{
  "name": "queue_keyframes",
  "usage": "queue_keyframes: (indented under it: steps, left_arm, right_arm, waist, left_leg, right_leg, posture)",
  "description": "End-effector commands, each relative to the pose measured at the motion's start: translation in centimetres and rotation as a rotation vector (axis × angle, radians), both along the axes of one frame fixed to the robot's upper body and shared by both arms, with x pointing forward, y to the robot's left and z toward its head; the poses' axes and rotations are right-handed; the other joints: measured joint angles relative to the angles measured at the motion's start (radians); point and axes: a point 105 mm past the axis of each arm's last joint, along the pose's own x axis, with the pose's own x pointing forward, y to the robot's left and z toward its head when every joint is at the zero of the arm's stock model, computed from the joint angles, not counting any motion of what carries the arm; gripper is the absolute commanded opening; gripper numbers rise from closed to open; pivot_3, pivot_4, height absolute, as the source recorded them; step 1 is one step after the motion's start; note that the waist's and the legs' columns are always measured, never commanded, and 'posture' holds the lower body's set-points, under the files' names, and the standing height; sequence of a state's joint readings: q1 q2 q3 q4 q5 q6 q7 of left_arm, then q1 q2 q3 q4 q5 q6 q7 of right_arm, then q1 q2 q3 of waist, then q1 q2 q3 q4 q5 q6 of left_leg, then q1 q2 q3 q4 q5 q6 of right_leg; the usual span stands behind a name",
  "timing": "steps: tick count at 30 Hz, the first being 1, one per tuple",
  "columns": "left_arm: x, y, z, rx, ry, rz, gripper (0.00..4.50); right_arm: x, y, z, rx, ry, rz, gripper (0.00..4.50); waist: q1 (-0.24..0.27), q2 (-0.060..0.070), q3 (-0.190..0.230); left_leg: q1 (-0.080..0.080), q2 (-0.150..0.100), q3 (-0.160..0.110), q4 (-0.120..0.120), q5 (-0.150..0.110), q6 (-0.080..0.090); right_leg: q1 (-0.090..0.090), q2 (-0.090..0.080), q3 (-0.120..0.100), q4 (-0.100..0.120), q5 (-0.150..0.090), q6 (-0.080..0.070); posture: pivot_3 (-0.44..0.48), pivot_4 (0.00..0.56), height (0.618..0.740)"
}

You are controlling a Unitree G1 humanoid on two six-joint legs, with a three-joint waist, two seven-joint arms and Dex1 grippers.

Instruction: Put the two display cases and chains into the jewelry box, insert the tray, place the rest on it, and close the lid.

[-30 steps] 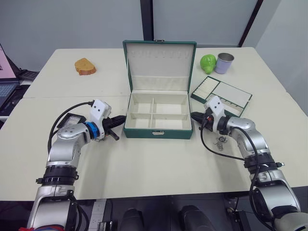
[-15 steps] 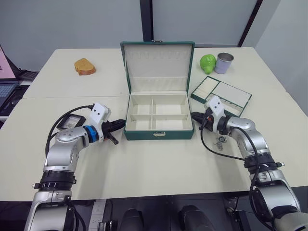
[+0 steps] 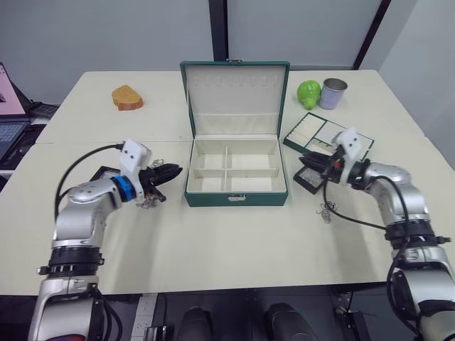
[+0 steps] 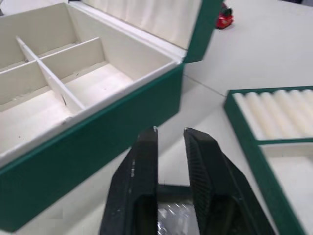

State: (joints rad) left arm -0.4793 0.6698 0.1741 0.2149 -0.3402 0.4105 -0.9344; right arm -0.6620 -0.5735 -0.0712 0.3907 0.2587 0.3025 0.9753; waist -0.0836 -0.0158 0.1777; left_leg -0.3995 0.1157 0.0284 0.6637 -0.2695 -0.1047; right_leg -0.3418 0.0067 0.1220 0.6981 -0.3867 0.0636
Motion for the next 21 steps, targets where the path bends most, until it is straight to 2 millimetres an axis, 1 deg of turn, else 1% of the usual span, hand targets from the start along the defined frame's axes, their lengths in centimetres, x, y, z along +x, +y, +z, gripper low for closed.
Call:
queue_keyframes:
  steps: [1,3,4,6,7,8,10,12,15,18,21]
  left_arm:
    - [-1.3,1.6,2.0,0.013,-0.044,-0.006,1.82]
    - [-2.6,3.5,2.1,0.036,-0.021,0.015,2.39]
    - [-3.1,4.1,2.1,0.046,-0.011,0.024,2.73]
    - [-4.2,6.0,1.9,0.061,0.010,0.066,3.32]
    - [-4.9,7.2,1.7,0.077,0.024,0.094,3.64]
    - [-5.4,8.0,1.6,0.088,0.034,0.112,3.95]
    - [-6.8,10.0,1.2,0.121,0.067,0.167,4.50]
    - [-8.0,11.7,0.8,0.157,0.095,0.213,4.50]
    - [-9.9,13.5,0.0,0.179,0.143,0.271,4.50]
    - [-11.6,14.7,-0.9,0.185,0.183,0.323,4.50]
    - [-12.4,15.4,-1.7,0.200,0.204,0.354,4.50]
  right_arm:
    - [-1.8,-1.9,1.4,0.029,-0.023,0.037,1.91]
    - [-3.1,-4.4,1.1,-0.014,-0.004,0.032,2.39]
    - [-3.7,-5.2,1.0,-0.029,0.006,0.031,2.64]
    - [-4.7,-7.3,0.9,-0.048,0.038,0.015,3.16]
    - [-5.3,-8.4,0.9,-0.052,0.053,0.003,3.45]
    - [-5.8,-9.2,1.0,-0.054,0.062,-0.004,3.75]
    - [-6.9,-10.8,0.9,-0.064,0.095,-0.021,4.48]
    - [-7.9,-12.1,0.5,-0.079,0.131,-0.041,4.48]
    - [-9.1,-13.2,-0.6,-0.116,0.168,-0.068,4.48]
    - [-9.8,-13.6,-1.2,-0.125,0.186,-0.085,4.48]
    - [-10.0,-13.7,-1.7,-0.128,0.193,-0.097,4.48]
  waist:
    - [0.000,0.000,0.000]
    - [0.000,0.000,0.000]
    - [0.000,0.000,0.000]
    - [0.000,0.000,0.000]
    - [0.000,0.000,0.000]
    - [0.000,0.000,0.000]
    - [0.000,0.000,0.000]
    - [0.001,0.000,0.000]
    - [0.001,0.000,0.001]
    - [0.001,0.000,0.001]
    - [0.003,0.000,0.001]
  left_leg:
    - [0.000,0.000,0.000,0.000,0.000,0.000]
    - [0.000,0.000,0.001,0.000,0.000,0.000]
    - [0.000,0.000,0.001,-0.001,0.000,0.000]
    - [0.000,0.000,0.002,-0.001,0.000,0.000]
    - [0.000,0.000,0.002,-0.001,0.000,0.000]
    - [0.001,0.000,0.002,-0.001,0.000,0.000]
    - [0.002,0.000,0.002,-0.001,0.000,0.000]
    - [0.002,0.000,0.002,-0.001,0.000,0.000]
    - [0.002,0.000,0.003,-0.001,0.000,0.000]
    - [0.002,0.000,0.004,-0.002,0.000,0.000]
    - [0.002,0.000,0.004,-0.002,0.000,0.000]
  right_leg:
    - [0.000,0.000,0.000,0.000,0.000,0.000]
    - [0.000,0.000,0.001,-0.001,0.000,0.000]
    - [0.000,0.000,0.001,-0.001,0.000,0.000]
    - [0.000,0.000,0.002,-0.002,0.000,0.000]
    - [0.000,0.000,0.002,-0.002,0.000,0.000]
    - [0.000,0.000,0.002,-0.002,0.000,0.000]
    - [0.000,0.000,0.002,-0.001,0.000,0.000]
    - [0.000,0.000,0.003,-0.001,0.000,0.000]
    - [0.000,0.000,0.003,-0.002,0.000,0.000]
    - [0.000,0.000,0.004,-0.002,0.000,0.000]
    - [0.000,0.000,0.004,-0.002,0.000,0.000]
  posture:
    - [0.000,0.150,0.740]
    - [0.000,0.150,0.740]
    - [0.000,0.150,0.740]
    - [0.000,0.150,0.740]
    - [0.000,0.150,0.740]
    - [0.000,0.150,0.740]
    - [0.000,0.150,0.740]
    - [0.000,0.150,0.740]
    - [0.000,0.150,0.740]
    - [0.000,0.150,0.740]
    - [0.000,0.150,0.740]
